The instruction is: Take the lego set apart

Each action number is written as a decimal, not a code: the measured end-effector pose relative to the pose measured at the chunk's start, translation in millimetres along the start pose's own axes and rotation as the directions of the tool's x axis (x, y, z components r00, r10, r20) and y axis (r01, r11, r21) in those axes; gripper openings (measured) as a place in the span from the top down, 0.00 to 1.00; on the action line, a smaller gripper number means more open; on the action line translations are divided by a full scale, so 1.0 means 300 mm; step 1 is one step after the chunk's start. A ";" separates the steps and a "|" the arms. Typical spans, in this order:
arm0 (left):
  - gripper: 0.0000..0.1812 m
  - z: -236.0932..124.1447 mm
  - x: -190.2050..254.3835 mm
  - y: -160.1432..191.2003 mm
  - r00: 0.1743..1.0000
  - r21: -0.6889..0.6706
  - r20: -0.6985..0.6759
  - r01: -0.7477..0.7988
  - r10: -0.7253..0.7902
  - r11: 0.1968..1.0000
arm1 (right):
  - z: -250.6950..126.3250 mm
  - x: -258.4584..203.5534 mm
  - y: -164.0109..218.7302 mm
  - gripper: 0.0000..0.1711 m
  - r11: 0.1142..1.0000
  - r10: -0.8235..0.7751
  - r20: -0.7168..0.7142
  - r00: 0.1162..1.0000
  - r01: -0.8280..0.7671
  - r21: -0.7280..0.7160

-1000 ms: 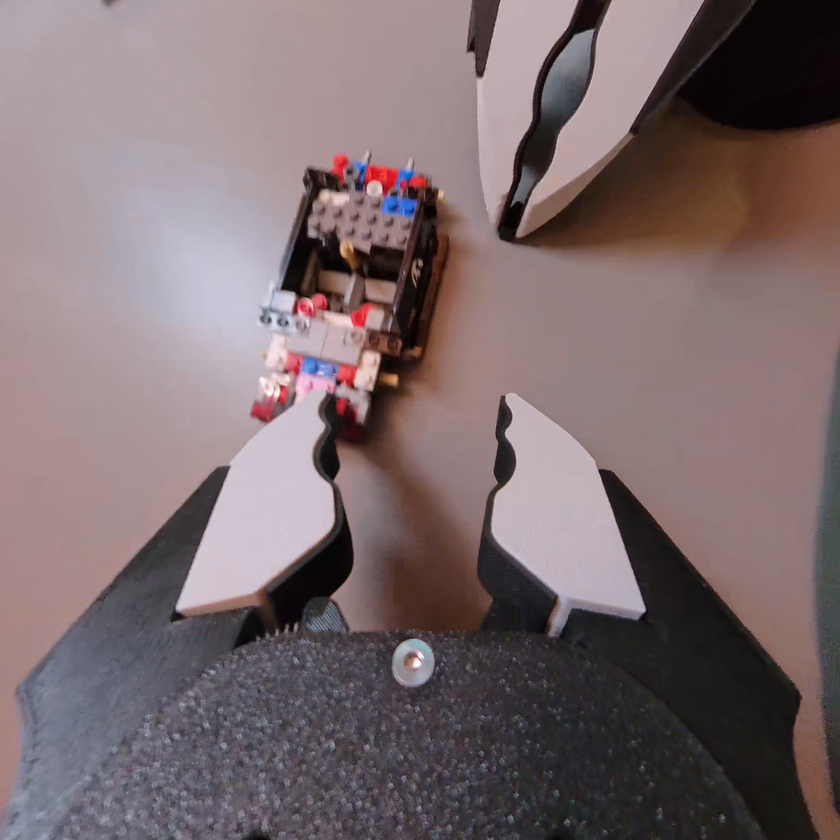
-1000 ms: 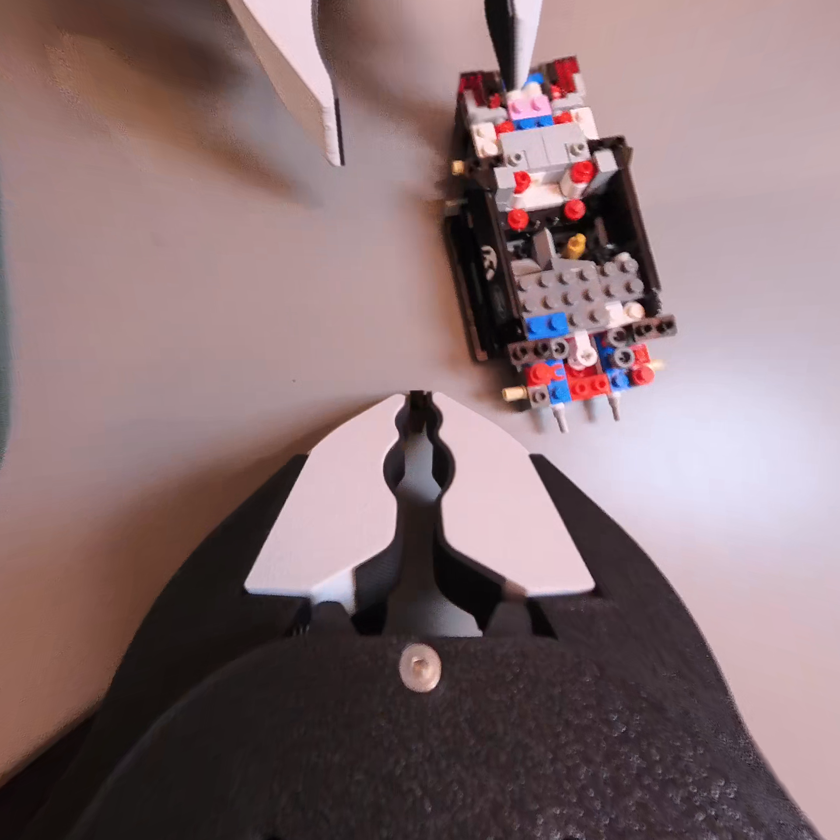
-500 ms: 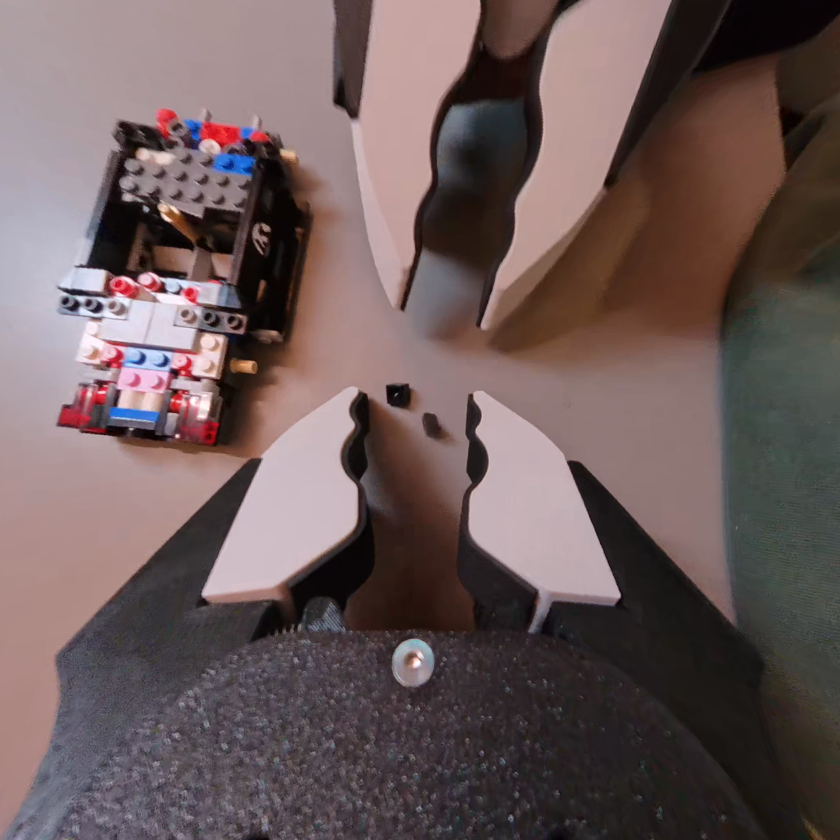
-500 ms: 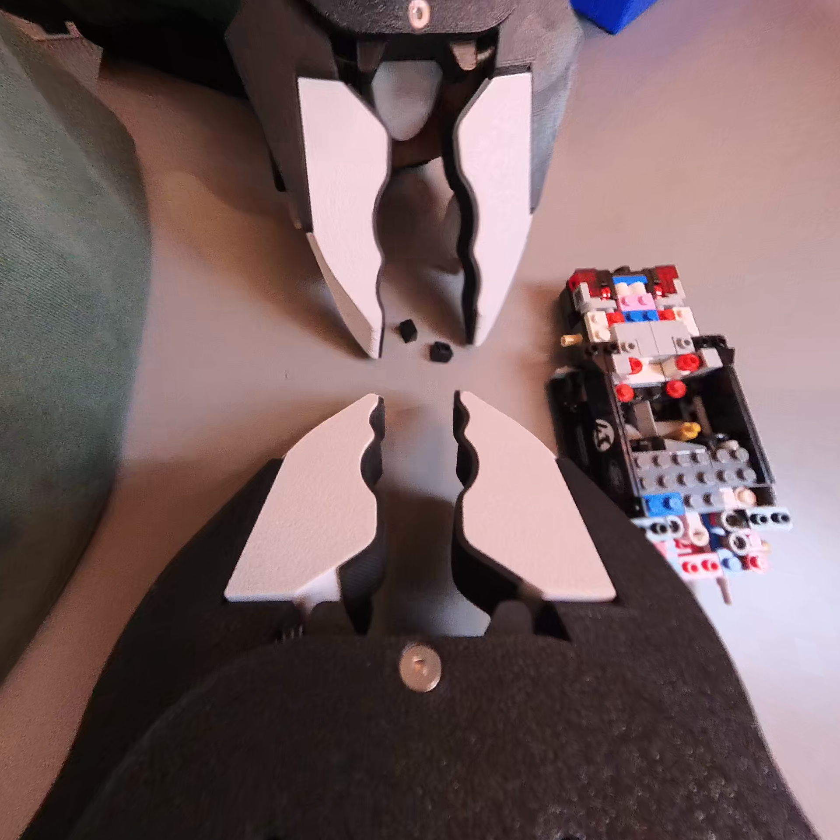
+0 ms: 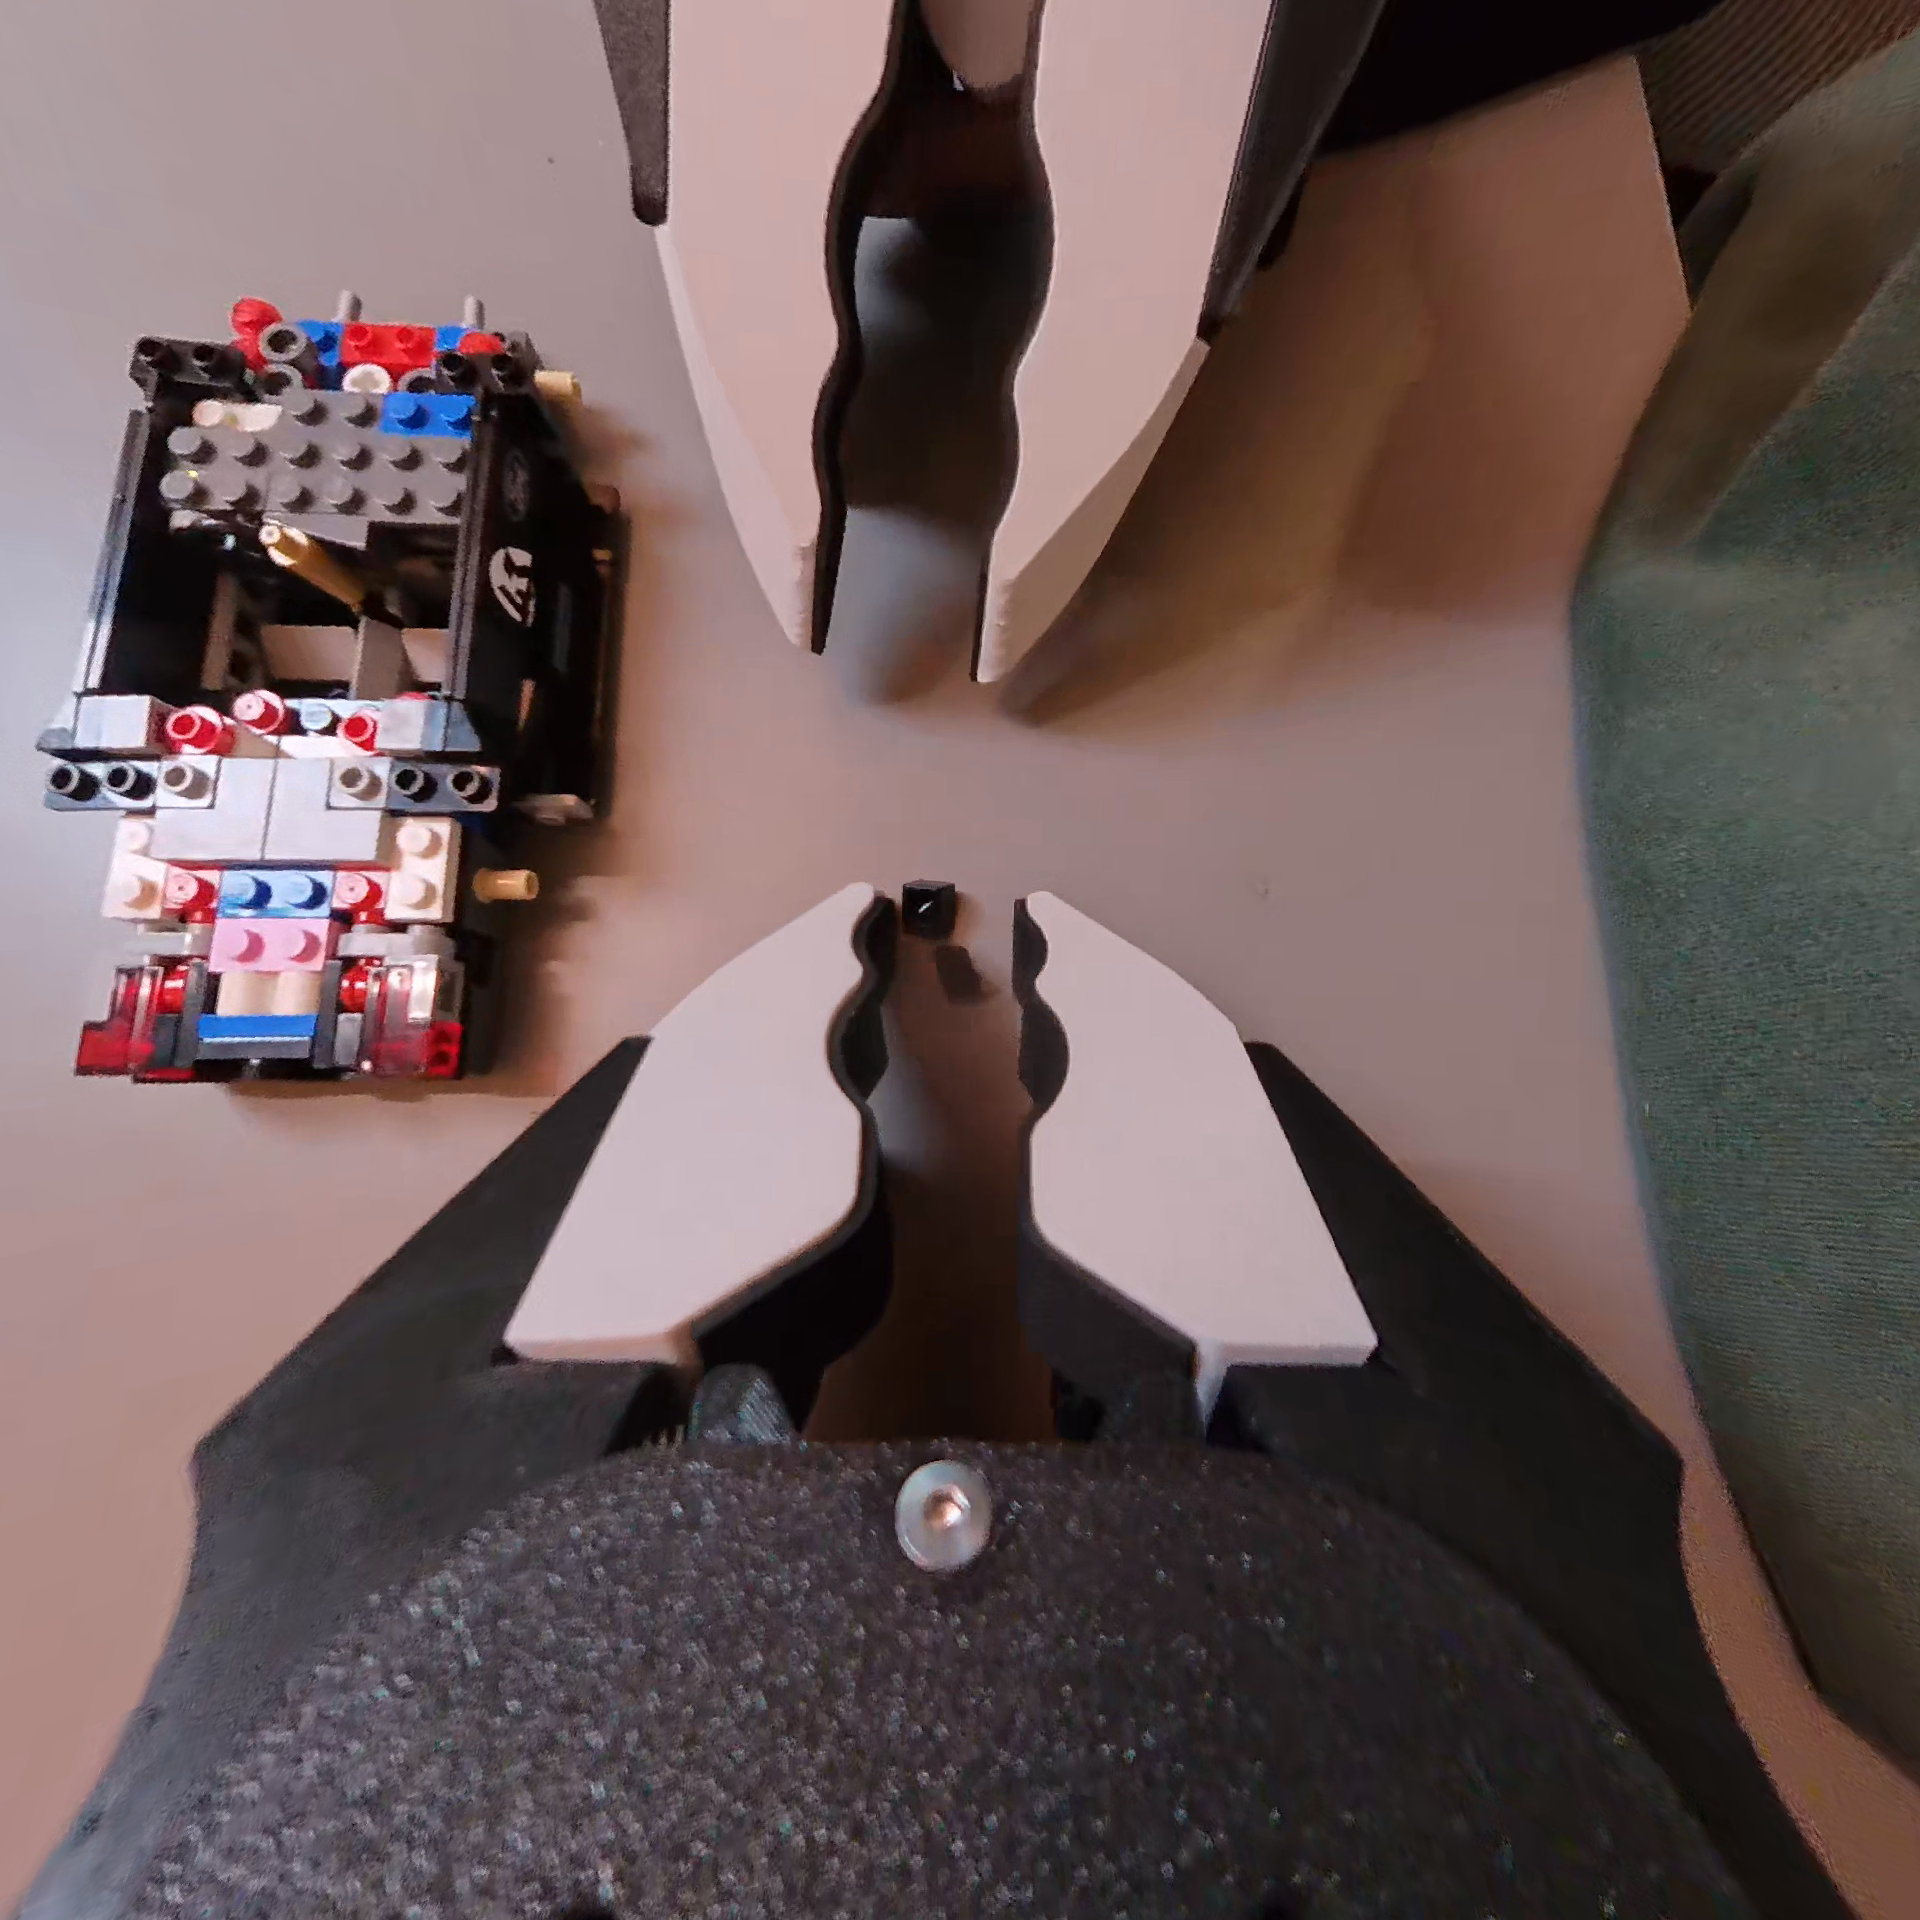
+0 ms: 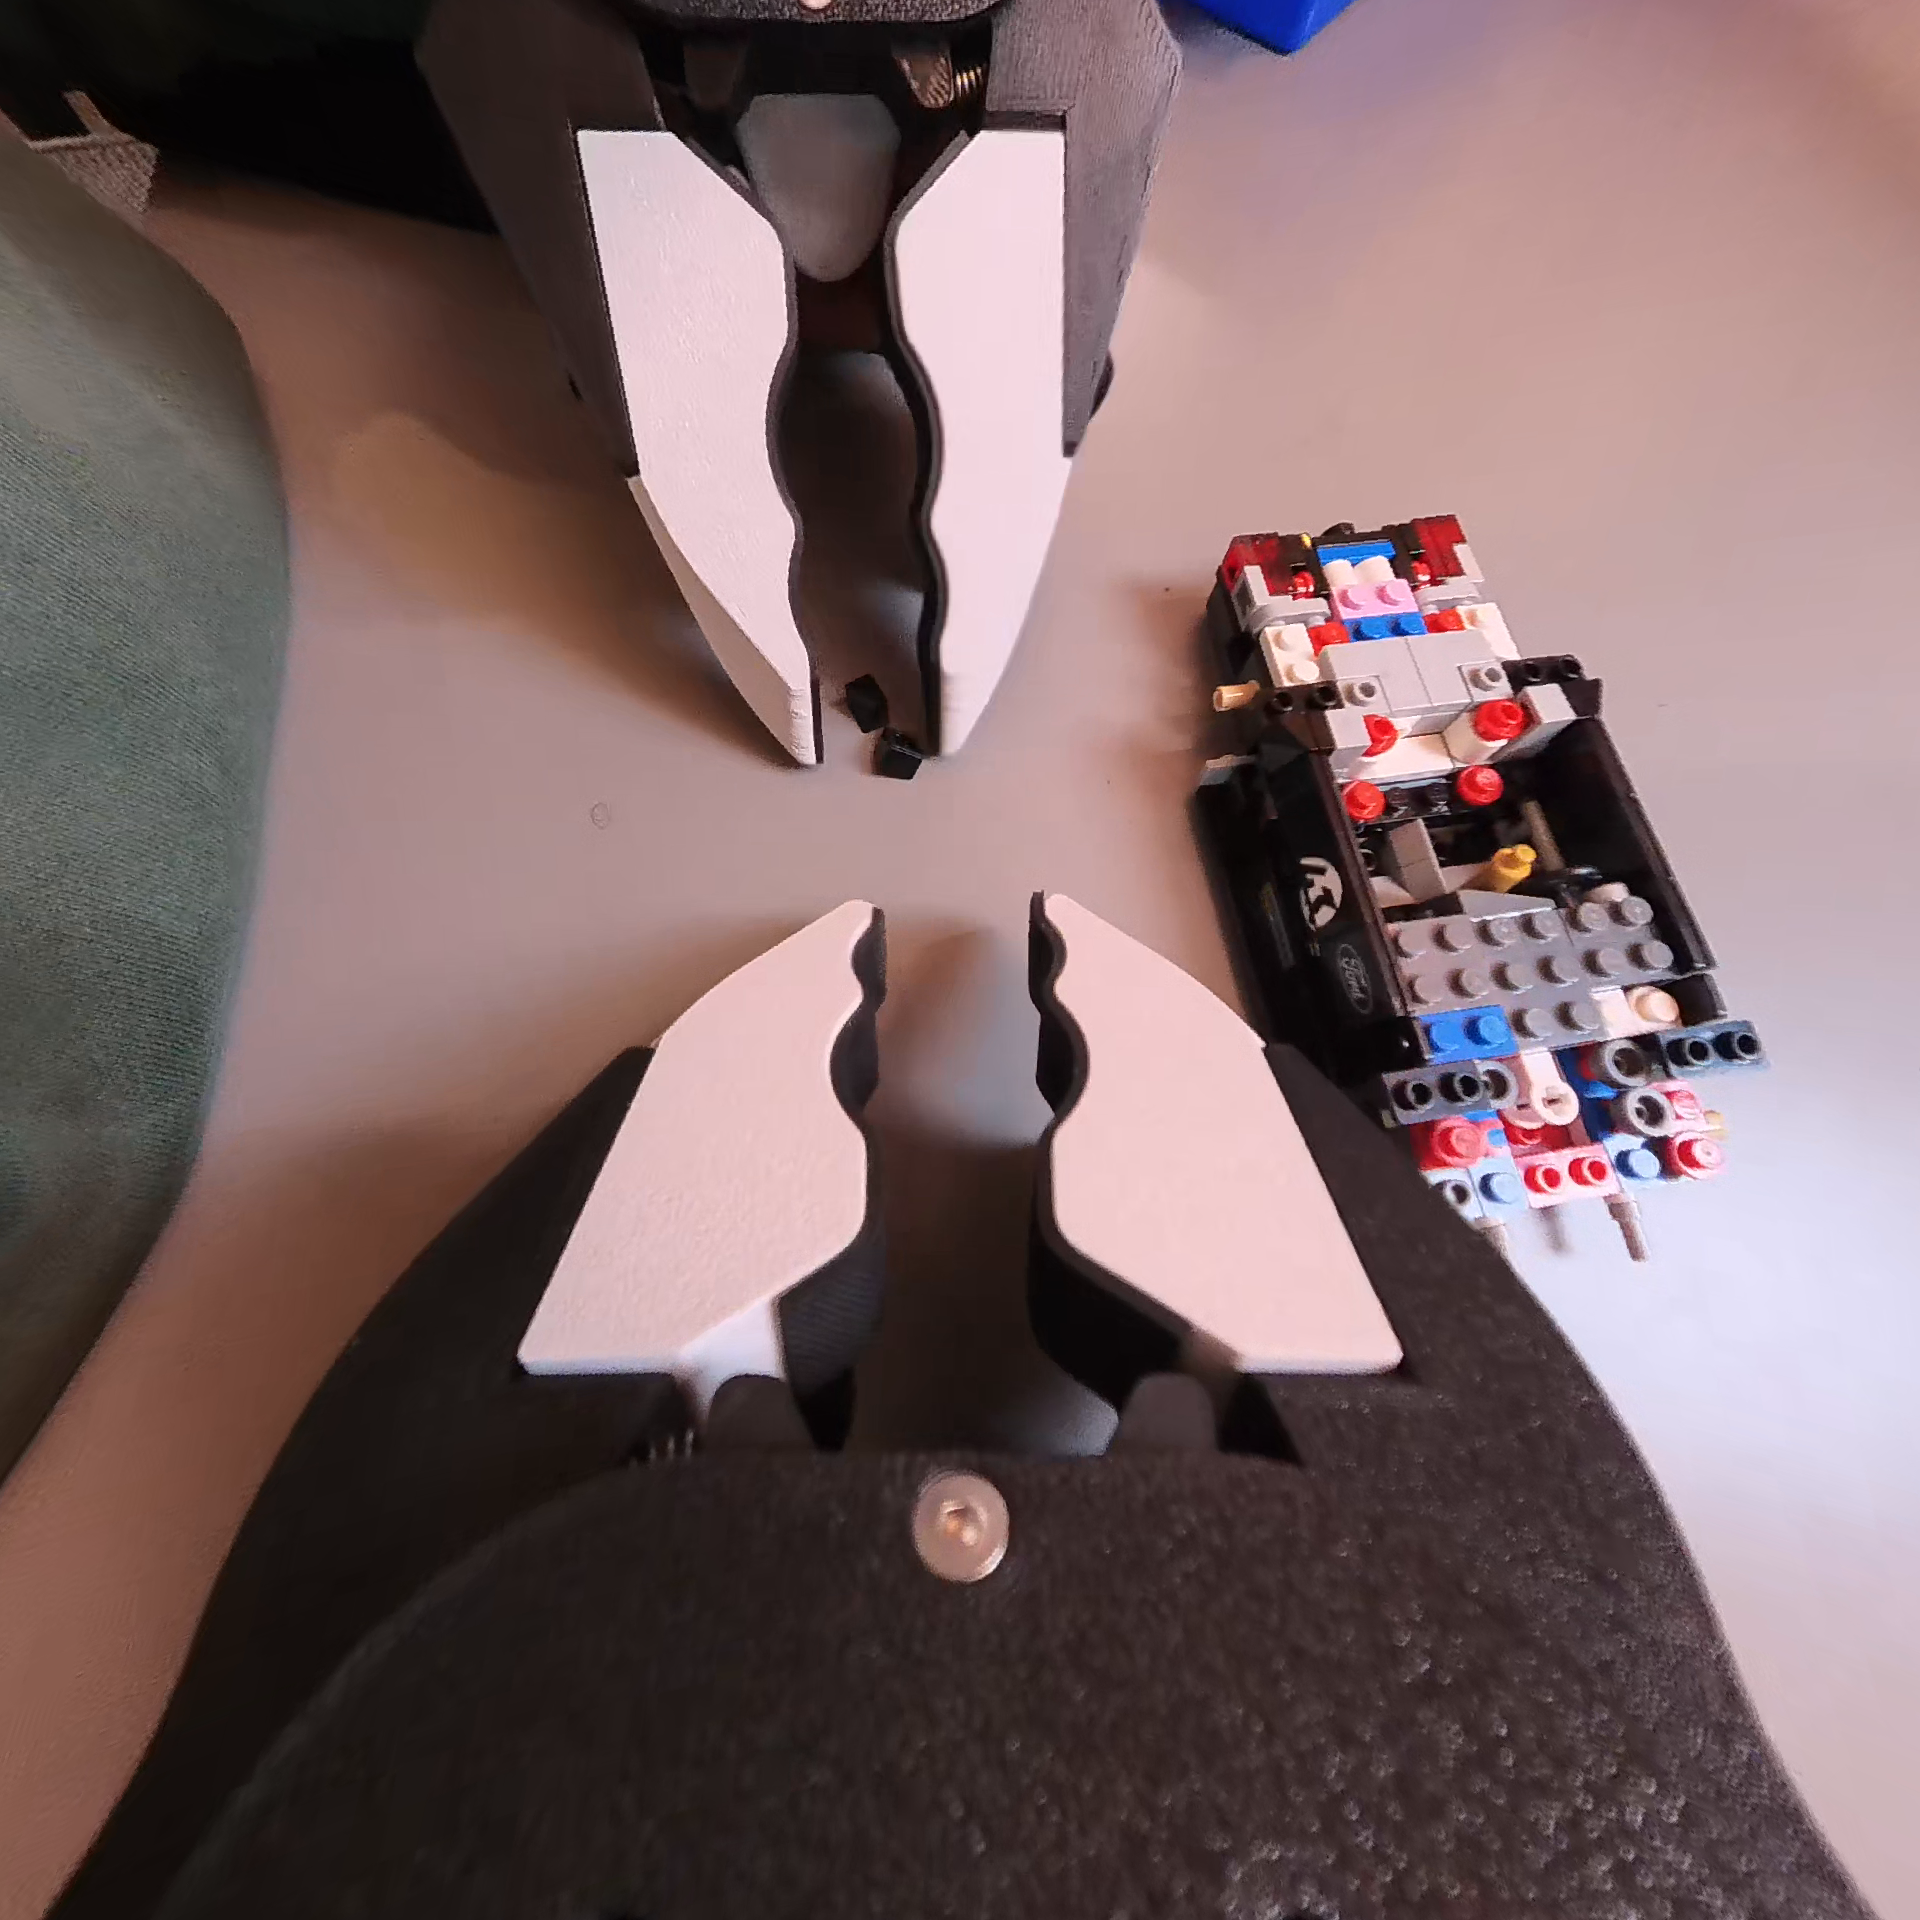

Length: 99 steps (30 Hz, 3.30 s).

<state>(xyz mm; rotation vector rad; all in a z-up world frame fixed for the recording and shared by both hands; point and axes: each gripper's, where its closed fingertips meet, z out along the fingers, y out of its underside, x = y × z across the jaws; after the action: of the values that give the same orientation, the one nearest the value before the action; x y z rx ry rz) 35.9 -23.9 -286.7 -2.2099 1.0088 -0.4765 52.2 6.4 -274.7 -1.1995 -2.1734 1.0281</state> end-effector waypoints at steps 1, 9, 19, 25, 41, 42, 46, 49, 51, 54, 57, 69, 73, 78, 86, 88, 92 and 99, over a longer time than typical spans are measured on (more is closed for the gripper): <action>0.89 -0.001 0.001 0.001 1.000 -0.004 -0.002 0.000 0.000 1.000 | -0.001 0.002 0.001 0.85 1.000 0.002 -0.003 1.000 -0.002 0.001; 0.97 -0.010 0.008 0.013 1.000 -0.001 -0.001 0.023 -0.023 1.000 | 0.000 0.009 0.001 0.86 1.000 0.011 -0.012 1.000 -0.011 0.007; 0.98 -0.325 -0.216 0.011 0.902 0.062 0.422 0.067 -0.087 0.996 | -0.004 0.004 0.003 0.87 1.000 -0.004 -0.021 1.000 0.004 0.005; 0.91 -0.818 -0.527 0.372 0.352 0.321 0.780 0.485 -0.517 0.814 | -0.005 0.000 0.004 0.87 1.000 -0.015 -0.012 1.000 0.015 0.003; 0.60 -0.636 -0.426 0.419 0.537 0.173 0.698 0.516 -0.474 0.839 | -0.010 0.001 0.006 0.87 1.000 0.000 -0.014 1.000 0.000 0.015; 0.62 -0.639 -0.422 0.382 0.550 0.210 0.688 0.475 -0.474 0.855 | -0.010 0.001 0.006 0.87 1.000 0.002 -0.014 1.000 -0.001 0.016; 0.63 -0.637 -0.396 0.387 0.571 0.157 0.687 0.486 -0.449 0.860 | -0.011 0.003 0.006 0.87 1.000 0.006 -0.012 1.000 -0.006 0.017; 0.61 -0.645 -0.411 0.395 0.542 0.166 0.717 0.479 -0.439 0.862 | -0.011 0.003 0.006 0.87 1.000 0.004 -0.013 1.000 -0.004 0.017; 0.64 -0.643 -0.414 0.378 0.534 0.184 0.723 0.463 -0.438 0.867 | -0.011 0.003 0.006 0.87 1.000 0.005 -0.014 1.000 -0.004 0.017; 0.81 -0.592 -0.377 0.305 0.617 0.168 0.682 0.390 -0.393 0.905 | -0.011 0.004 0.006 0.87 1.000 0.007 -0.015 1.000 -0.007 0.018; 0.79 -0.508 -0.354 0.365 0.655 0.022 0.667 0.461 -0.357 0.887 | -0.011 0.003 0.006 0.87 1.000 0.005 -0.016 1.000 -0.005 0.016; 0.95 -0.421 -0.346 0.421 0.650 0.050 0.561 0.591 -0.512 0.805 | -0.013 0.000 0.007 0.87 1.000 0.004 -0.013 1.000 -0.004 0.019; 0.95 -0.511 -0.384 0.383 0.616 0.096 0.659 0.501 -0.432 0.860 | -0.013 0.000 0.007 0.87 1.000 0.003 -0.015 1.000 -0.003 0.019; 0.92 -0.757 -0.492 0.415 0.360 0.259 0.806 0.498 -0.469 0.828 | -0.013 0.000 0.007 0.87 1.000 0.003 -0.014 1.000 -0.003 0.018; 0.71 -0.663 -0.446 0.479 0.457 0.199 0.704 0.607 -0.543 0.770 | -0.014 0.000 0.008 0.87 1.000 0.005 -0.016 1.000 -0.004 0.019; 0.74 -0.664 -0.441 0.443 0.467 0.226 0.700 0.572 -0.539 0.789 | -0.014 0.001 0.007 0.87 1.000 0.008 -0.014 1.000 -0.008 0.020; 0.84 -0.598 -0.377 0.283 0.622 0.249 0.602 0.449 -0.500 0.858 | -0.014 0.001 0.008 0.87 1.000 0.008 -0.013 1.000 -0.008 0.021; 0.85 -0.086 -0.007 0.006 0.965 0.068 0.068 0.248 -0.253 0.966 | -0.015 0.002 0.007 0.87 1.000 0.012 -0.015 1.000 -0.012 0.025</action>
<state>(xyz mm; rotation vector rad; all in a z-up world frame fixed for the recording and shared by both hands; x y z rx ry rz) 19.2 -33.9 -269.4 -2.2953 0.6695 -0.5222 55.8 9.4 -273.5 -1.2066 -2.1386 1.0446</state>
